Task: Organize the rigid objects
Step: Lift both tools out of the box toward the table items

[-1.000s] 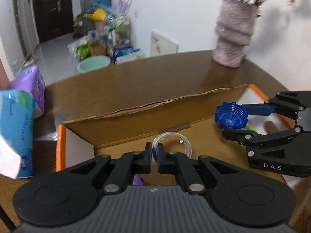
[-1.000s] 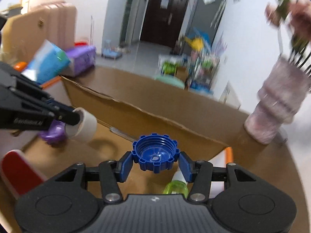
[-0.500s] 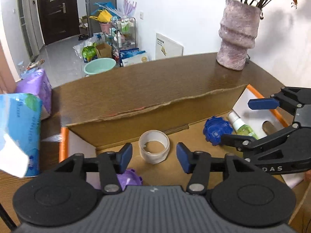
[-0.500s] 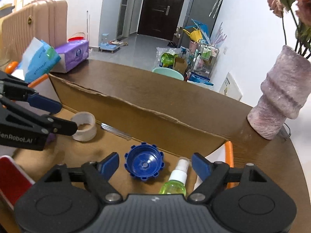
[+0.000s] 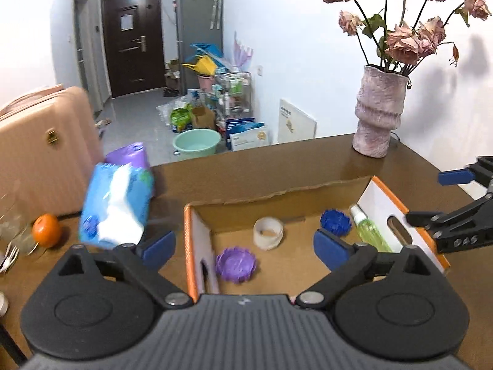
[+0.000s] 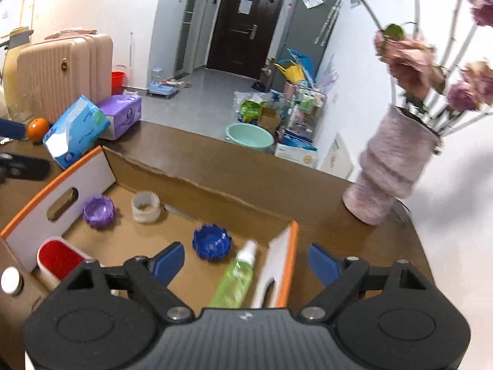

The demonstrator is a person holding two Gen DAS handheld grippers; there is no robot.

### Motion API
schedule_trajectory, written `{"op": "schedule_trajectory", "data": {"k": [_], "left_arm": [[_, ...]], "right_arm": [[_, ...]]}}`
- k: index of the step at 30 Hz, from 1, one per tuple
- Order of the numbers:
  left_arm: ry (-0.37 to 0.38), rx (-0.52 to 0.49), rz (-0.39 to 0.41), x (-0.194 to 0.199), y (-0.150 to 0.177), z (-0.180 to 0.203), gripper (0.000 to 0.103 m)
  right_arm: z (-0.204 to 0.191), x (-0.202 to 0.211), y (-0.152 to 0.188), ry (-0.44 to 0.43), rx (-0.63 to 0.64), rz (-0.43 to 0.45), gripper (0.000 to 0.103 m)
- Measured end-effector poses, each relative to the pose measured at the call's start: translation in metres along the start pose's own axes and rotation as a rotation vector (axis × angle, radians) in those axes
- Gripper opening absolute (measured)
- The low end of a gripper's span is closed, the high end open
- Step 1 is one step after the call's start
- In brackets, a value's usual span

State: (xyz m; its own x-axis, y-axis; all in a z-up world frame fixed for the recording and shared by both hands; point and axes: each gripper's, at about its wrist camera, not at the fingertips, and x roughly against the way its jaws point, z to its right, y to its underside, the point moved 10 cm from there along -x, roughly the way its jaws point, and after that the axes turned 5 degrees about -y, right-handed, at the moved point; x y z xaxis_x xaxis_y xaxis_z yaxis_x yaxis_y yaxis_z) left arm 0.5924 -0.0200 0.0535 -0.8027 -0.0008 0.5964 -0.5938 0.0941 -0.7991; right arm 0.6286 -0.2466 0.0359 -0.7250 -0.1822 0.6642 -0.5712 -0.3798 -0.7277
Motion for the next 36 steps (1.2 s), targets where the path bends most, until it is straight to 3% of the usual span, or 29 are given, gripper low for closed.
{"op": "schedule_trajectory", "data": {"k": [5, 11, 19, 28, 31, 36], "left_arm": [[-0.031, -0.005, 0.014, 0.034, 0.028, -0.009, 0.103], [-0.086, 0.002, 0.154, 0.083, 0.050, -0.009, 0.103], [-0.158, -0.004, 0.342, 0.146, 0.087, -0.005, 0.103], [-0.218, 0.016, 0.407, 0.207, 0.168, -0.008, 0.103], [-0.227, 0.021, 0.383, 0.224, 0.197, -0.010, 0.103], [-0.172, 0.109, 0.357, 0.251, 0.247, -0.011, 0.103]], "right_arm": [[-0.005, 0.044, 0.020, 0.028, -0.015, 0.072, 0.087], [-0.017, 0.079, 0.045, 0.085, -0.013, 0.147, 0.089], [-0.049, 0.124, 0.078, 0.110, -0.050, 0.312, 0.095], [-0.099, 0.170, 0.133, 0.088, -0.045, 0.388, 0.098], [-0.118, 0.182, 0.162, 0.060, -0.063, 0.370, 0.099], [-0.154, 0.204, 0.219, -0.011, -0.118, 0.341, 0.099]]}}
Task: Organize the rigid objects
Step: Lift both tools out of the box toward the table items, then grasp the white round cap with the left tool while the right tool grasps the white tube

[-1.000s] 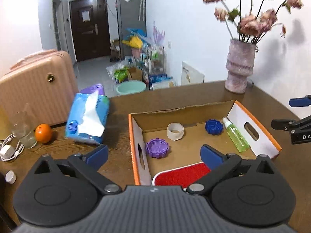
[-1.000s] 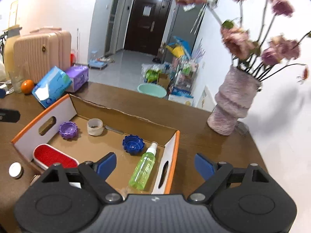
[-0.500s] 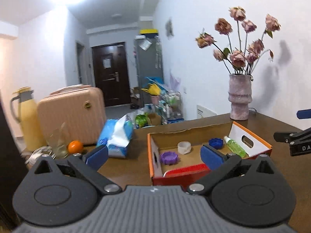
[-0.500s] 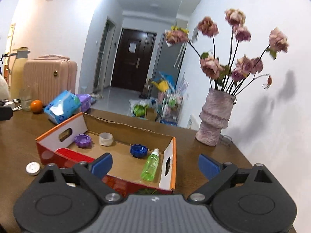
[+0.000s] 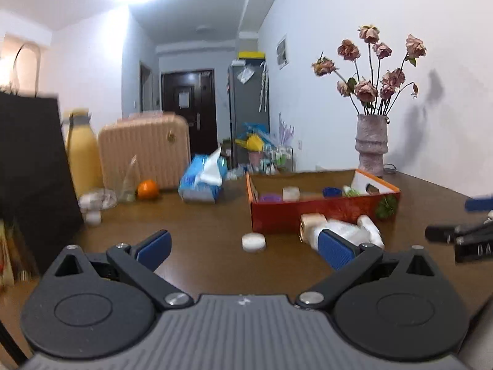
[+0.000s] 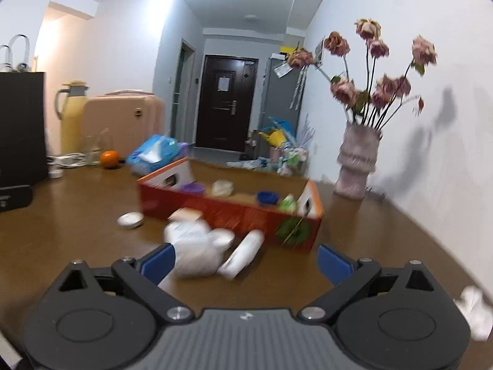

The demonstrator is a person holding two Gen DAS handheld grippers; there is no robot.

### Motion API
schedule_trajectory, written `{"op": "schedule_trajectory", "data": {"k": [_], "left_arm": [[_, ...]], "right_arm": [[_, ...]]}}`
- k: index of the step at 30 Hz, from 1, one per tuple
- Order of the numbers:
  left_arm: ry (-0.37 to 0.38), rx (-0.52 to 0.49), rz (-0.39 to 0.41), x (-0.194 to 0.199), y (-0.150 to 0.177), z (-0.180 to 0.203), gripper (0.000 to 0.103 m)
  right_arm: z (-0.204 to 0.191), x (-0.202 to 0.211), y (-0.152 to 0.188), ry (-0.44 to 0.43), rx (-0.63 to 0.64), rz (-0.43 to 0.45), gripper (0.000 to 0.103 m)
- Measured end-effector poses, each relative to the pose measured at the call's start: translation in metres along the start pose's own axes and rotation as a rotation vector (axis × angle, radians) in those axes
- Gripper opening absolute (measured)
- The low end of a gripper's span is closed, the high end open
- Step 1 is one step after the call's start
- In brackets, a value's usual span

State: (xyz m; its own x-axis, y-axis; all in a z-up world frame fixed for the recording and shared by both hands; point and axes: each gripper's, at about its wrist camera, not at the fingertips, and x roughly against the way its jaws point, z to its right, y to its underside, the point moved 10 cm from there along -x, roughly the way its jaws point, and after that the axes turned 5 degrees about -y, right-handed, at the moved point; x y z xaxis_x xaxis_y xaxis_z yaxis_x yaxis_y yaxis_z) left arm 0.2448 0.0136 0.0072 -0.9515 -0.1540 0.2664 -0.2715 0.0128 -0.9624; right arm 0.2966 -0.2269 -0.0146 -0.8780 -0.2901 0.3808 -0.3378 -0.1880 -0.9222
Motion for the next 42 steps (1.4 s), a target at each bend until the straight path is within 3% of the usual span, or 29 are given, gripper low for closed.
{"op": "schedule_trajectory", "data": {"k": [3, 5, 8, 14, 20, 25, 29, 31, 35, 37, 39, 42], "left_arm": [[0.025, 0.012, -0.061, 0.007, 0.020, 0.002, 0.103], [0.043, -0.005, -0.066, 0.007, 0.026, 0.007, 0.103], [0.044, -0.011, -0.089, -0.006, 0.035, 0.012, 0.103], [0.066, 0.009, -0.209, -0.055, 0.051, 0.015, 0.103], [0.076, -0.033, -0.208, -0.108, 0.033, 0.013, 0.103], [0.082, -0.090, -0.263, -0.163, 0.027, 0.021, 0.089], [0.161, -0.017, -0.368, -0.212, 0.029, 0.023, 0.077], [0.157, 0.006, -0.404, -0.232, 0.032, 0.023, 0.071], [0.162, -0.010, -0.406, -0.259, 0.032, 0.027, 0.055], [0.161, -0.011, -0.391, -0.265, 0.032, 0.028, 0.054], [0.143, -0.017, -0.373, -0.268, 0.031, 0.028, 0.041], [0.152, -0.024, -0.364, -0.267, 0.030, 0.029, 0.040]], "right_arm": [[-0.012, 0.019, 0.027, -0.002, -0.035, -0.019, 0.100], [-0.021, 0.026, 0.042, -0.030, -0.032, -0.033, 0.101], [-0.020, 0.028, 0.054, -0.004, -0.028, -0.062, 0.101], [0.002, 0.005, 0.049, 0.008, -0.080, -0.087, 0.097], [0.030, -0.048, 0.030, -0.015, -0.169, -0.116, 0.083], [0.044, -0.096, 0.010, -0.022, -0.167, -0.129, 0.076], [0.058, -0.140, -0.007, -0.037, -0.185, -0.144, 0.066], [0.064, -0.157, -0.012, -0.034, -0.201, -0.150, 0.059], [0.071, -0.189, -0.015, -0.051, -0.236, -0.188, 0.050], [0.068, -0.198, -0.010, -0.064, -0.236, -0.206, 0.049], [0.066, -0.206, -0.004, -0.066, -0.234, -0.227, 0.045], [0.067, -0.213, 0.000, -0.078, -0.252, -0.232, 0.045]]}}
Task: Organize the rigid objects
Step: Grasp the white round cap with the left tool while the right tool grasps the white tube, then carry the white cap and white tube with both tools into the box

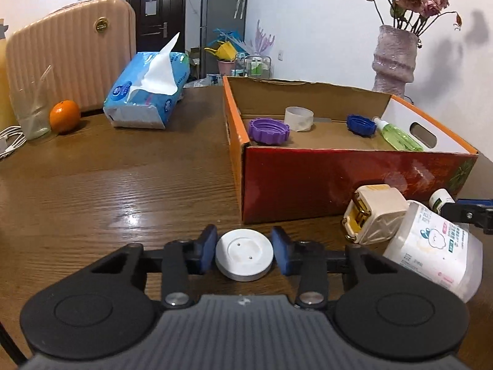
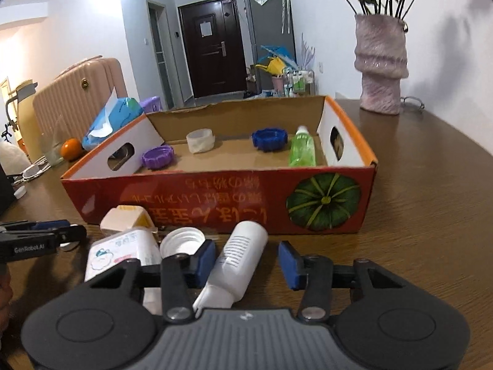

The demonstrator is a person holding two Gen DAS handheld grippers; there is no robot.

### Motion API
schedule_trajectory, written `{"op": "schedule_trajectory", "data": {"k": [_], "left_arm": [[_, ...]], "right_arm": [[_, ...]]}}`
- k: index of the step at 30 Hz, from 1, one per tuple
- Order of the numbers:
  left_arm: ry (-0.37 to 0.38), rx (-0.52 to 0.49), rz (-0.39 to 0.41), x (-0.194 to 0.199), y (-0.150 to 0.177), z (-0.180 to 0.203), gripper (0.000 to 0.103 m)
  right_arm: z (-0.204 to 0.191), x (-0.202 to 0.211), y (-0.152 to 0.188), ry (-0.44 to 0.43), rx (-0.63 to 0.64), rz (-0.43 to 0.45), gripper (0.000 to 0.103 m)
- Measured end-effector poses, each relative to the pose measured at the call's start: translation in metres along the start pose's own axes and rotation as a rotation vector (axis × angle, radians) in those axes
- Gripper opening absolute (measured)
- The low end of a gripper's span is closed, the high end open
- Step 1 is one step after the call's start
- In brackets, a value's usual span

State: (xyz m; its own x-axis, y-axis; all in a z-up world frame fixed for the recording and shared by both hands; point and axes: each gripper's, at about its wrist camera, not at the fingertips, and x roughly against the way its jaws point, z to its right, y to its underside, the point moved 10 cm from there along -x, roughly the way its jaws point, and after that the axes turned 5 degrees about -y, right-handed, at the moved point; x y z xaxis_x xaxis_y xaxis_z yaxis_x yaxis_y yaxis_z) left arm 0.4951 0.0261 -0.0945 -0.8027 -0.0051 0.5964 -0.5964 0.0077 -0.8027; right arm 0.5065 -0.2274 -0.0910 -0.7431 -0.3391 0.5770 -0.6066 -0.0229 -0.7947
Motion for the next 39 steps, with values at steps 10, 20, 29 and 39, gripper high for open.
{"op": "schedule_trajectory", "data": {"k": [10, 20, 29, 39], "left_arm": [[0.031, 0.052, 0.022, 0.029, 0.007, 0.006, 0.039], [0.104, 0.130, 0.047, 0.125, 0.045, 0.029, 0.039], [0.107, 0.101, 0.179, 0.216, 0.044, 0.036, 0.039], [0.117, 0.088, 0.252, 0.264, 0.048, 0.045, 0.039]], "right_arm": [[-0.005, 0.014, 0.007, 0.070, 0.047, 0.007, 0.027], [-0.021, 0.112, 0.034, 0.068, 0.042, 0.092, 0.027], [-0.044, 0.191, 0.046, 0.041, 0.051, 0.192, 0.027], [-0.056, 0.238, 0.053, 0.031, 0.067, 0.258, 0.027]]}}
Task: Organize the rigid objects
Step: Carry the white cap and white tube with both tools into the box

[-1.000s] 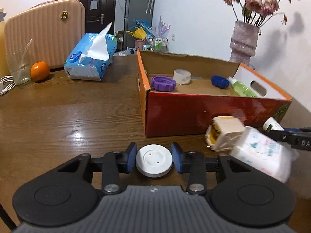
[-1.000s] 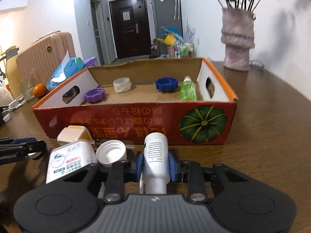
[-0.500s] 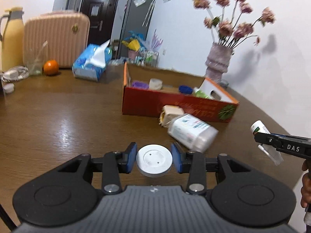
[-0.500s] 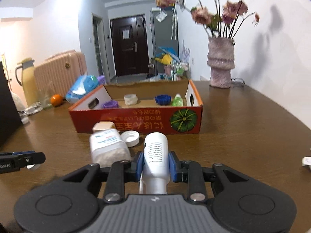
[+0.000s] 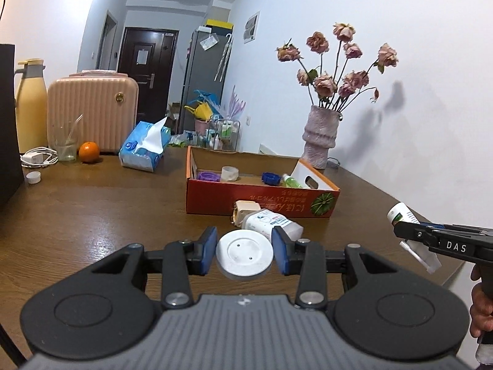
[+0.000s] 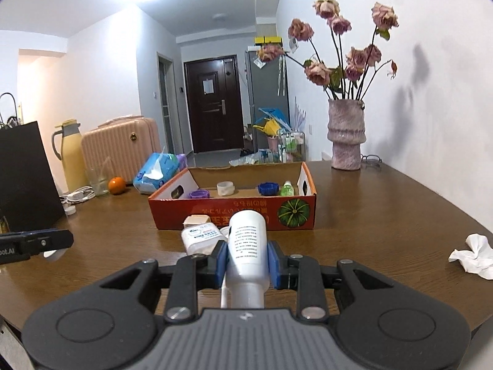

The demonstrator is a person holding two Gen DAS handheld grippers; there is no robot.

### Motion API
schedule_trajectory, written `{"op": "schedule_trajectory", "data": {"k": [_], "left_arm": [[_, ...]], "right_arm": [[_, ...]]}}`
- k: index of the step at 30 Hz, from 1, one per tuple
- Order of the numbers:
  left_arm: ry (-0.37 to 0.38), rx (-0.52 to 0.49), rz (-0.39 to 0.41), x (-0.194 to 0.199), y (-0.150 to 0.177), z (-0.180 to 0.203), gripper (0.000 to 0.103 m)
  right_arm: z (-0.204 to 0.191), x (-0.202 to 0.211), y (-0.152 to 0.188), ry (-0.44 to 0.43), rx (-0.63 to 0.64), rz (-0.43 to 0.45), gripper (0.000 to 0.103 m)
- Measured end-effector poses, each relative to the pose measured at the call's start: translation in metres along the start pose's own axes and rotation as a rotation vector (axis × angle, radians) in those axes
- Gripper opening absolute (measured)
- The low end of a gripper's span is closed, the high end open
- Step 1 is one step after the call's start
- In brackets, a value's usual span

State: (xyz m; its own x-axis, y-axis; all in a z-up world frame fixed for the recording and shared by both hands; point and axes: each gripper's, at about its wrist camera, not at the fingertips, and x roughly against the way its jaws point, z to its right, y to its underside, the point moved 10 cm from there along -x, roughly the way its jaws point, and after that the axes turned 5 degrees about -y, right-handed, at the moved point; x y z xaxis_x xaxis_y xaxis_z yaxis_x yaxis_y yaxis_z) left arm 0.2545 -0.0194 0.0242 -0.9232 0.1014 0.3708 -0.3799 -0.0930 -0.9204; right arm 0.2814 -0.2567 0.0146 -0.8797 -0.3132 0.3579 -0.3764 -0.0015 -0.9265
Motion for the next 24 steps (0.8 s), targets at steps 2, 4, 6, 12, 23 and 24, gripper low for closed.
{"op": "schedule_trajectory", "data": {"k": [2, 4, 6, 12, 23, 24], "left_arm": [[0.003, -0.003, 0.005, 0.003, 0.000, 0.002, 0.039], [0.004, -0.003, 0.007, 0.004, 0.000, 0.002, 0.039], [0.004, -0.003, 0.008, 0.003, 0.001, 0.002, 0.039], [0.010, -0.031, -0.011, -0.017, -0.004, 0.003, 0.039], [0.085, -0.066, -0.041, -0.147, -0.080, -0.003, 0.039], [0.083, -0.075, -0.053, -0.166, -0.087, -0.003, 0.039]], "right_arm": [[-0.001, 0.005, 0.001, 0.001, -0.001, 0.006, 0.027], [-0.001, 0.007, 0.002, 0.003, -0.003, 0.006, 0.027], [0.001, 0.006, 0.004, 0.007, -0.004, 0.001, 0.027], [0.008, -0.011, 0.003, 0.005, -0.010, -0.018, 0.027], [0.024, -0.114, -0.070, -0.082, 0.075, -0.034, 0.027], [0.027, -0.129, -0.077, -0.087, 0.085, -0.046, 0.027]]}}
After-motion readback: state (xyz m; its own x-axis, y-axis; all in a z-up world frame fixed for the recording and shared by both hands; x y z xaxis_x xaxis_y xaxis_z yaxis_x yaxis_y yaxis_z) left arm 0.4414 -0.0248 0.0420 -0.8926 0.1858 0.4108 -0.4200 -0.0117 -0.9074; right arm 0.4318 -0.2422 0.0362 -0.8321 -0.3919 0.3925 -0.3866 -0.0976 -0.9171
